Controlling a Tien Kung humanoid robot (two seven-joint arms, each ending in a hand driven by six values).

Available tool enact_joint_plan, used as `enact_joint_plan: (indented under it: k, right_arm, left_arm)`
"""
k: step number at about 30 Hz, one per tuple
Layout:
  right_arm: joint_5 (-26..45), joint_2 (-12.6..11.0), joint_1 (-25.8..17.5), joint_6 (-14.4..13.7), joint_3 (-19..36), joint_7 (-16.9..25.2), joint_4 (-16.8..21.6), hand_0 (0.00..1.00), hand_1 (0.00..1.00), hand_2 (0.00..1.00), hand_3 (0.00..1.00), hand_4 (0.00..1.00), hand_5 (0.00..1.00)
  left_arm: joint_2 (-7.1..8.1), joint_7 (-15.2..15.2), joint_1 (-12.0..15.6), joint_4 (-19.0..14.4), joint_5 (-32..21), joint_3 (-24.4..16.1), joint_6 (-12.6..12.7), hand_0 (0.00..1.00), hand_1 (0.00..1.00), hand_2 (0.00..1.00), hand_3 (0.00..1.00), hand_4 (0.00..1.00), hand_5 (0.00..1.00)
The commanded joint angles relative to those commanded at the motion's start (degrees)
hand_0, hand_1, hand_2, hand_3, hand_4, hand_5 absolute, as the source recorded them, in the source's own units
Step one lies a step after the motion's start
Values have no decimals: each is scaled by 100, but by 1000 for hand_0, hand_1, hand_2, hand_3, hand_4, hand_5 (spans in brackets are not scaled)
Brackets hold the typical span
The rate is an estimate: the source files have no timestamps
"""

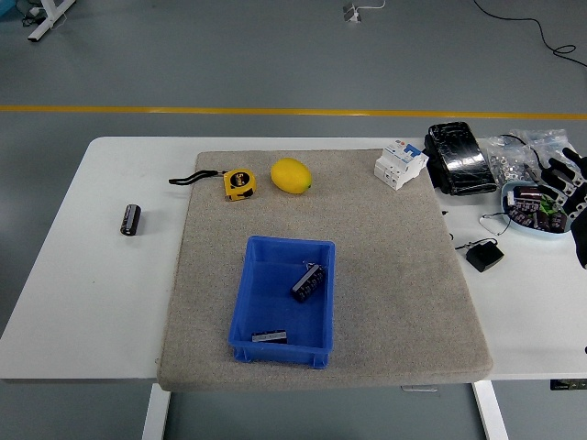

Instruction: Pick up the battery,place it into the box

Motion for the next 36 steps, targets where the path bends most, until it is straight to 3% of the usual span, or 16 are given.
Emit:
enact_joint_plan:
  k: [16,36]
  right_arm:
    - [-25,-2,-22,104,32,-90,-18,786,772,802,844,998,852]
    - [-38,0,-31,161,11,-145,-16,785,770,801,840,998,860]
  left_arm:
    - [5,11,22,-5,-50,36,25,747,702,708,636,697,625]
    - [28,157,82,-15,266,-143,38,744,701,709,637,691,627]
